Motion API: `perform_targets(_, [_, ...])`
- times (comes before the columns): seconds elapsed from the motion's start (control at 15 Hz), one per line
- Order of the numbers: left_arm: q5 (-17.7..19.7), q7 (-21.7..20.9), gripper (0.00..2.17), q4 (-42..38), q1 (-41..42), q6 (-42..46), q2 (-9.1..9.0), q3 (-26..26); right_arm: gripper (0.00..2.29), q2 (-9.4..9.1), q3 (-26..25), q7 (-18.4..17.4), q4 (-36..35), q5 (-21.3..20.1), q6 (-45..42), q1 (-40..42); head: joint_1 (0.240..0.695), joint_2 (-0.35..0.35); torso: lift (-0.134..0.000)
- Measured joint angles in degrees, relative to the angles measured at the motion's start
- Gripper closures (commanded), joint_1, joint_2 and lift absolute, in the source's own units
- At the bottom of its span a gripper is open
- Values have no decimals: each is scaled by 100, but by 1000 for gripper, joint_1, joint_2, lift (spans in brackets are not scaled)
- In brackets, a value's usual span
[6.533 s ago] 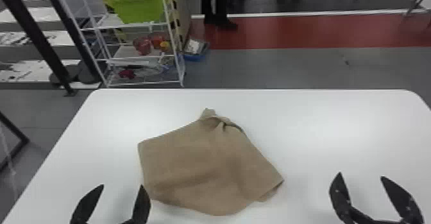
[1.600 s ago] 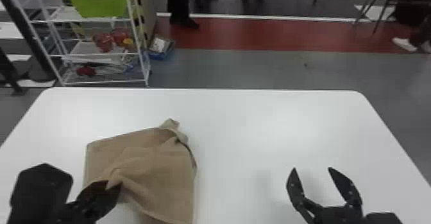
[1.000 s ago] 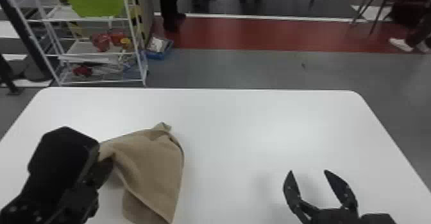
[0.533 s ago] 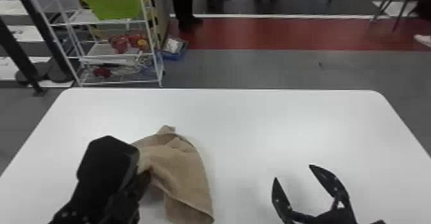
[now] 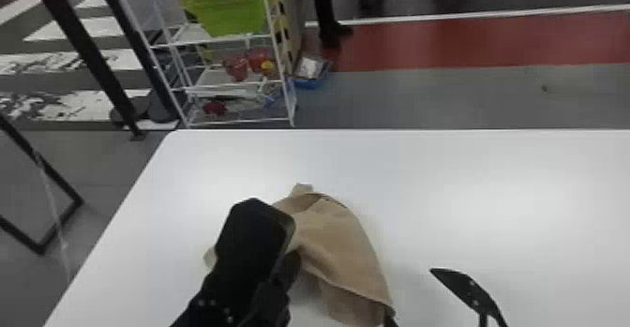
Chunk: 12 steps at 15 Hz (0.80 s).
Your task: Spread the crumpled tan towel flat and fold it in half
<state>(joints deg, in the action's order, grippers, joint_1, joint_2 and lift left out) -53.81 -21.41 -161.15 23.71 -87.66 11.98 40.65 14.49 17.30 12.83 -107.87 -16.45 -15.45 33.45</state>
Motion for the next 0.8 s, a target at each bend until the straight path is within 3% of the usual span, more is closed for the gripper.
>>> perform_targets(0.47, [-487, -21, 1072, -21, -7, -123, -3, 128, 275, -70, 270, -81, 175, -167, 503, -194, 695, 254, -123])
perform_targets(0.8, [-551, -11, 1072, -31, -7, -142, 19, 128, 275, -202, 339, -103, 381, -164, 711, -388, 695, 265, -123])
